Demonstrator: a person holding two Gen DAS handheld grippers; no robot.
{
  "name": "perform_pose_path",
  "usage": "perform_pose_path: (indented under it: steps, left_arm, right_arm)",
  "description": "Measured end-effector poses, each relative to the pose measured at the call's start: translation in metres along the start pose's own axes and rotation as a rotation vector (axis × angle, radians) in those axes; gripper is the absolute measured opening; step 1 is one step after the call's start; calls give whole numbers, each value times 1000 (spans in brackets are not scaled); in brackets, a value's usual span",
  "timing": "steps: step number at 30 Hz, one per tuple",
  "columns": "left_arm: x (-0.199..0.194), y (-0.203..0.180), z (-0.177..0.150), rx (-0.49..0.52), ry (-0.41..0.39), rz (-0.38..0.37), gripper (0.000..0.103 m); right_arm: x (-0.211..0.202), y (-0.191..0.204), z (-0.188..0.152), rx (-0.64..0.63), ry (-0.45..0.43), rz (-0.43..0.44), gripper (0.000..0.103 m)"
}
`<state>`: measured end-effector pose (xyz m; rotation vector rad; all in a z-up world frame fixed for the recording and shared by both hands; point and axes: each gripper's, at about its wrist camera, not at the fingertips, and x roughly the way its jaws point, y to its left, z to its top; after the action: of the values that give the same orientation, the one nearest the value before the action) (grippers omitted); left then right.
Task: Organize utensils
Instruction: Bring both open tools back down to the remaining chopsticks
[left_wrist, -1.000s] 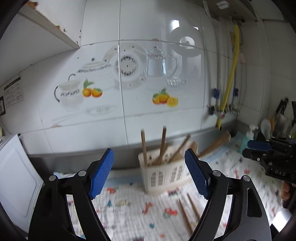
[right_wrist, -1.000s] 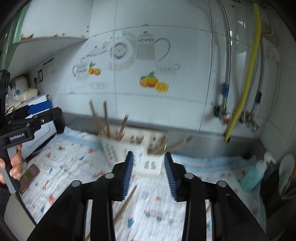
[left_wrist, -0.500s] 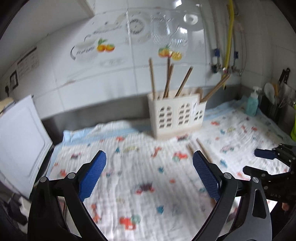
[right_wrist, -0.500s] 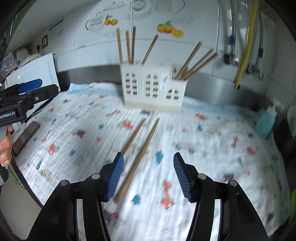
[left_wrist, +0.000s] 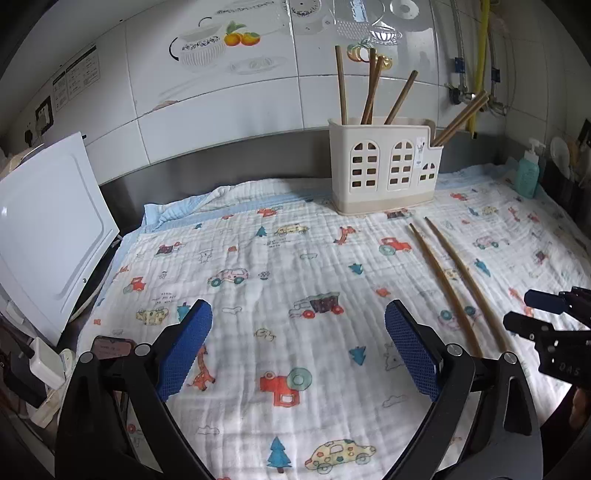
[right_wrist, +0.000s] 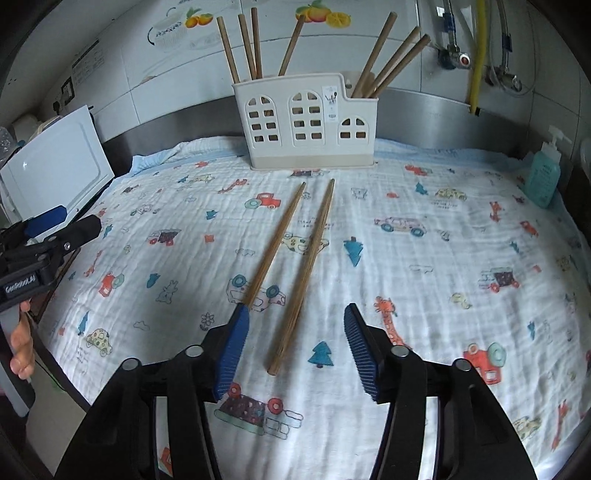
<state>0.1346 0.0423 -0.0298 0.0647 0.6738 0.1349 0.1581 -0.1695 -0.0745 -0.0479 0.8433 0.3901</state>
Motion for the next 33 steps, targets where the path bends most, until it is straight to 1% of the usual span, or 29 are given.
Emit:
perform_pose_path:
  steps: [4, 6, 8, 14, 16, 18, 20, 26, 30, 31, 33]
  left_arm:
    - [3, 0, -6, 24, 2, 19, 94]
    - [5, 2, -8, 23, 5, 13, 94]
    - [5, 3, -9, 22, 7, 8, 94]
    - [9, 9, -13, 14, 9, 1, 94]
    - [10, 10, -14, 12, 10, 1, 94]
    - [10, 12, -16, 12, 10, -5, 94]
    - [11, 13, -17, 13, 11, -6, 94]
    - [13, 15, -19, 5, 16, -15, 94]
    - [12, 14, -20, 10, 18, -19, 94]
    - [12, 13, -21, 11, 19, -18, 94]
    - [13, 12, -21, 9, 23, -15, 94]
  right_arm:
    - [9, 1, 0, 31, 15, 2, 40]
    - [13, 2, 1, 38, 22, 2, 38]
    - [16, 4, 1, 44, 30, 2, 33]
    - [24, 9, 5, 55, 35, -15, 30]
    - [28, 10, 6, 64, 41, -23, 26]
    - [33, 8, 7, 80, 53, -31, 24]
    - [36, 8, 7, 89, 58, -41, 19]
    - [42, 6, 6, 111, 65, -67, 14]
    - [44, 2, 7, 144, 62, -57, 11]
    - [44, -1, 7, 162, 61, -50, 8]
    - [43, -5, 6, 181, 61, -36, 8]
